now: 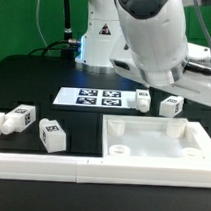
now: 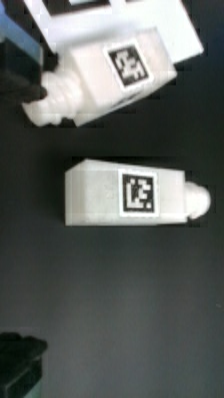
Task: Assemble one leg
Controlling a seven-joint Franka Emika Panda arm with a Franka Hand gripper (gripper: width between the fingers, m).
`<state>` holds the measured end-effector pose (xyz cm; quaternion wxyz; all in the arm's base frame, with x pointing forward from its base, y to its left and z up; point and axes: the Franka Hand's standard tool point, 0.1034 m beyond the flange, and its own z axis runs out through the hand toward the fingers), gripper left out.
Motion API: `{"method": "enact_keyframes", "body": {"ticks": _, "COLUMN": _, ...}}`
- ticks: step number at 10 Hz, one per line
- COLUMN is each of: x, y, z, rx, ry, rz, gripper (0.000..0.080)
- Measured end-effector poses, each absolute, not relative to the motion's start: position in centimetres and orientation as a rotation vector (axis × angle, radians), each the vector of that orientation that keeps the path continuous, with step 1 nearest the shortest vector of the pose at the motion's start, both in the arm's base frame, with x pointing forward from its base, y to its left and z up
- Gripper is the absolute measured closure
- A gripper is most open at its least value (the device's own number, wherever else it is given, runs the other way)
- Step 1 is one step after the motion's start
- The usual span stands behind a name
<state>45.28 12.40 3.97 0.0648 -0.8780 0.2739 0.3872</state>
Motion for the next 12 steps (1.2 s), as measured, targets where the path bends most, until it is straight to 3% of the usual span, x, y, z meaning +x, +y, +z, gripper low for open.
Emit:
{"method": "enact_keyframes", "body": {"ticks": 4, "x": 43.8, "y": 14.1, "z": 2.8, "rx": -2.652, "ry": 0.792, "rz": 1.206, "gripper": 0.0150}}
{"method": "enact_keyframes", "body": {"ticks": 12, "x": 43.3, "y": 12.9, "z": 2.0, "rx": -2.629, "ry": 0.801, "rz": 1.212, "gripper": 0.0150}}
